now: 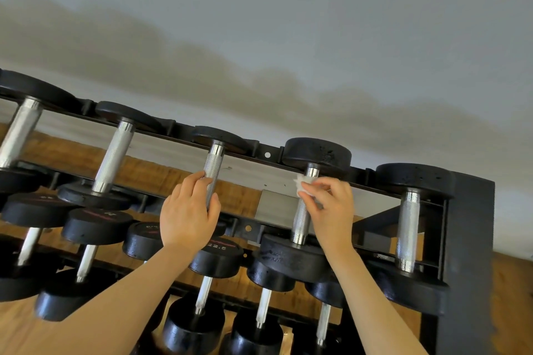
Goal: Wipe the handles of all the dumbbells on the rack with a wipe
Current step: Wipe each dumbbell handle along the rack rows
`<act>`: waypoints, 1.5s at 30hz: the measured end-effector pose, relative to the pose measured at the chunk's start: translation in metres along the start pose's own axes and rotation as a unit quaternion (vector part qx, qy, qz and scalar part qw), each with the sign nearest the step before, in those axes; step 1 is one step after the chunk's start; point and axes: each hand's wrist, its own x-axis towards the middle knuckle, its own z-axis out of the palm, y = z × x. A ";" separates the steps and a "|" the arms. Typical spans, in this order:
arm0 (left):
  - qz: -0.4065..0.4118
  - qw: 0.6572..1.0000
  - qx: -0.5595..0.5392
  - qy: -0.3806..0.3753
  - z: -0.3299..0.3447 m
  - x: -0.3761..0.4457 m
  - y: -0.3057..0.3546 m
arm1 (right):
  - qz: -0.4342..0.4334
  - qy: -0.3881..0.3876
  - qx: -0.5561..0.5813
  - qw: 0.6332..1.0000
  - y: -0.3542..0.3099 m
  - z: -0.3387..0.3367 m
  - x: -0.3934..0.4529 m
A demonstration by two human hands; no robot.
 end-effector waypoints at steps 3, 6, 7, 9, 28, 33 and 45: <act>0.005 1.000 0.004 0.005 0.001 0.000 -0.001 | 0.069 -0.009 0.078 0.995 0.000 -0.007 -0.009; 0.005 1.000 0.003 0.008 0.002 -0.001 -0.001 | 0.154 -0.024 0.162 0.974 0.003 -0.012 0.001; 0.005 1.000 0.004 0.009 0.002 -0.001 0.000 | 0.169 -0.017 0.181 0.969 0.003 -0.012 0.005; 0.005 1.000 0.006 0.012 0.001 -0.001 0.000 | 0.189 -0.005 0.208 0.960 0.000 -0.012 0.005; 0.007 1.000 0.008 0.012 -0.001 0.000 0.003 | 0.120 -0.071 0.139 0.980 -0.006 -0.017 -0.021; 0.008 1.000 0.011 0.015 0.000 -0.001 0.003 | 0.117 -0.084 0.075 0.987 -0.012 -0.011 0.002; 0.003 1.000 0.007 0.020 0.003 -0.001 0.001 | 0.109 -0.102 0.071 0.986 -0.013 -0.017 -0.002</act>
